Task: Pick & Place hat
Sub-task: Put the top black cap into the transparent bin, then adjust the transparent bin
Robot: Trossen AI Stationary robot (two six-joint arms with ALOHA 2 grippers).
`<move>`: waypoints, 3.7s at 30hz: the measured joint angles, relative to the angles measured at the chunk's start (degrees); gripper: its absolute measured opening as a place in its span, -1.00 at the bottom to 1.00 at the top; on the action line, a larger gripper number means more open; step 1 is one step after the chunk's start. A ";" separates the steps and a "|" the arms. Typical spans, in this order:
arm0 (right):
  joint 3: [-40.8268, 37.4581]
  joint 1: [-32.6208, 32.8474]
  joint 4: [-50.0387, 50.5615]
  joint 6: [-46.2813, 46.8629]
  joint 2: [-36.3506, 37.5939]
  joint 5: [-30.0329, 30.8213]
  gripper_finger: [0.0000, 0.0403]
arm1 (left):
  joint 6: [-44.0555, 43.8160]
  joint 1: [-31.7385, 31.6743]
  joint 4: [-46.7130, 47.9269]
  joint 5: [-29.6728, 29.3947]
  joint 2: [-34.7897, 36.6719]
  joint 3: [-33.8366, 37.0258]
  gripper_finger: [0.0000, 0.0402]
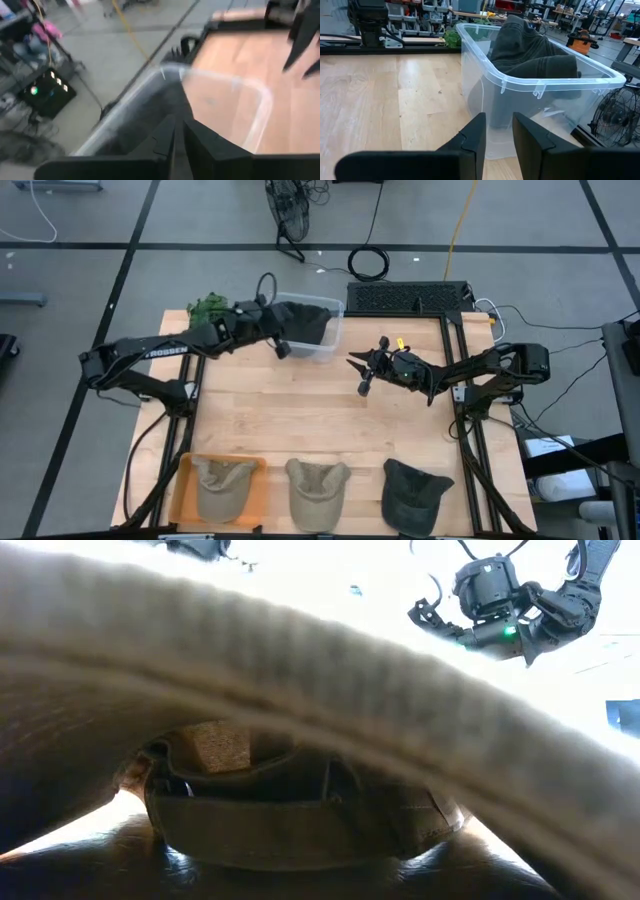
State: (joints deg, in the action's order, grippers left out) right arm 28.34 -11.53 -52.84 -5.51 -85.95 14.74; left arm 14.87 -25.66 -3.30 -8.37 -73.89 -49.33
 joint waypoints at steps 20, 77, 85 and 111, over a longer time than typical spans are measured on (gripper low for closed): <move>0.00 -0.04 0.02 0.27 0.00 0.00 -0.64 | -8.00 -4.63 7.71 -8.23 -8.66 -3.81 -0.76; 0.02 -0.04 1.25 0.32 0.00 0.15 -0.64 | -3.53 -4.73 8.31 -3.70 -12.63 -3.75 -0.76; 0.02 -0.04 1.27 0.32 0.00 0.15 -0.64 | -4.00 -5.23 12.23 -3.68 -12.63 -3.76 -0.76; 0.02 -0.07 1.29 0.12 0.00 0.17 -0.64 | -4.31 -1.99 10.15 -5.20 -2.94 -3.77 -0.76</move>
State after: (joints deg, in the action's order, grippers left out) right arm 28.36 -11.60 -51.54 -5.39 -85.95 14.91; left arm 10.57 -27.65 6.85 -13.57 -76.82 -53.10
